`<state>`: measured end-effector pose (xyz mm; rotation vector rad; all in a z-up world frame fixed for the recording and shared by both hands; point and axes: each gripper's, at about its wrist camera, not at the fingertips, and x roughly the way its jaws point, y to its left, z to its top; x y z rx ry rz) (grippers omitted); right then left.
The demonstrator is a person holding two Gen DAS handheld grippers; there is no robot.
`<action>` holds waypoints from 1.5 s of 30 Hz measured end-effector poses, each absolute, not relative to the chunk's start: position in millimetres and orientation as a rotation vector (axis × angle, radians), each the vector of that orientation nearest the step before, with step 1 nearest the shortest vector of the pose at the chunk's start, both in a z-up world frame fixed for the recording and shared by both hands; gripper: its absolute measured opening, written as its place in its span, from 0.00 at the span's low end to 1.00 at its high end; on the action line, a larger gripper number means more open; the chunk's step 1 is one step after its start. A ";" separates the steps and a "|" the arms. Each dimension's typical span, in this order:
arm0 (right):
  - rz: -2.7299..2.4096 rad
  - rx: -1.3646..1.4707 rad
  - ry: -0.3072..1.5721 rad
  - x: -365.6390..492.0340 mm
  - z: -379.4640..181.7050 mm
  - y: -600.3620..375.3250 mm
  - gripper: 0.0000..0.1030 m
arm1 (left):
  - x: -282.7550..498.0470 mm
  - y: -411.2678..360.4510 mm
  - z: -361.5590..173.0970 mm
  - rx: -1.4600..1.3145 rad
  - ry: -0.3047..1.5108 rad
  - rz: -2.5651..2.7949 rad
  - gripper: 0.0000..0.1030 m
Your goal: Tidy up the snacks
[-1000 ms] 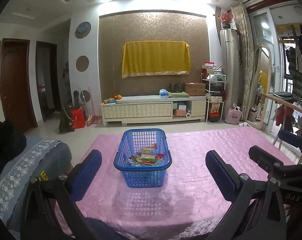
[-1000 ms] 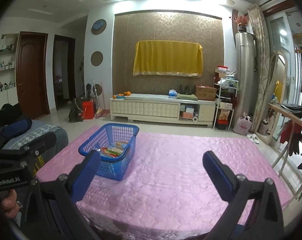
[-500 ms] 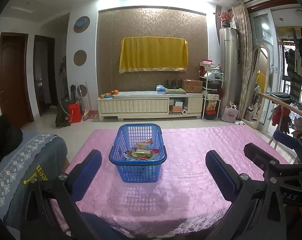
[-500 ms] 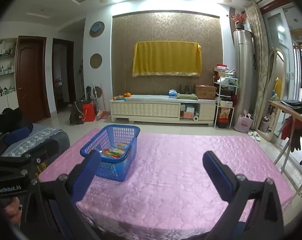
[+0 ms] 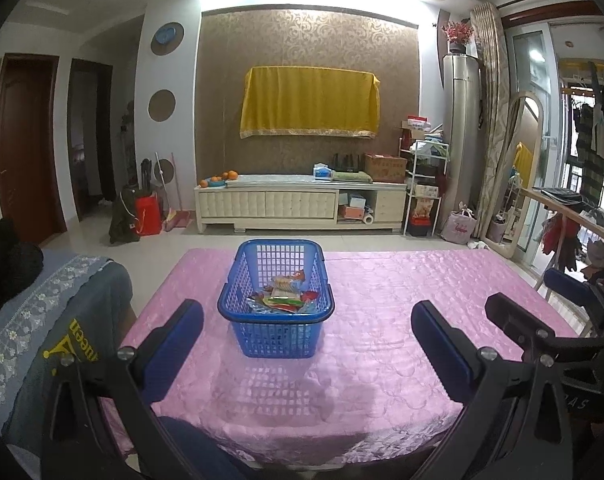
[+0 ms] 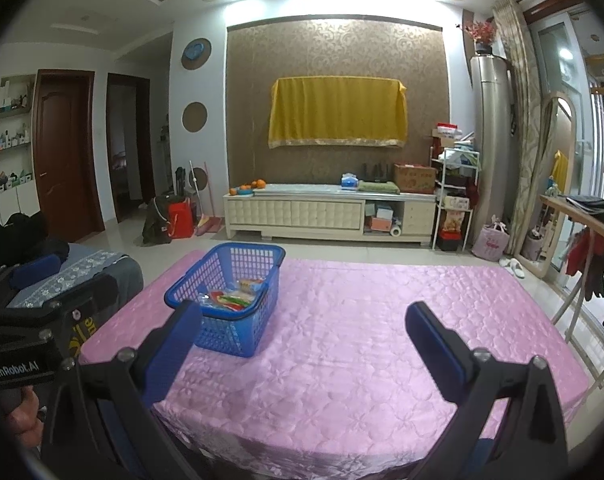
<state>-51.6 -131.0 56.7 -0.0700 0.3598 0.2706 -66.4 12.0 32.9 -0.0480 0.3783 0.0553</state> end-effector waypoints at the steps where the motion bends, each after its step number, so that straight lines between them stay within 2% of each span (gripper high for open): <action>1: 0.270 -0.071 0.361 -52.0 57.0 -130.7 1.00 | -66.0 12.6 32.2 -0.048 0.380 0.054 1.00; 45: 0.237 -0.086 0.352 -54.3 52.9 -133.7 1.00 | -64.7 17.3 23.8 -0.069 0.427 0.050 1.00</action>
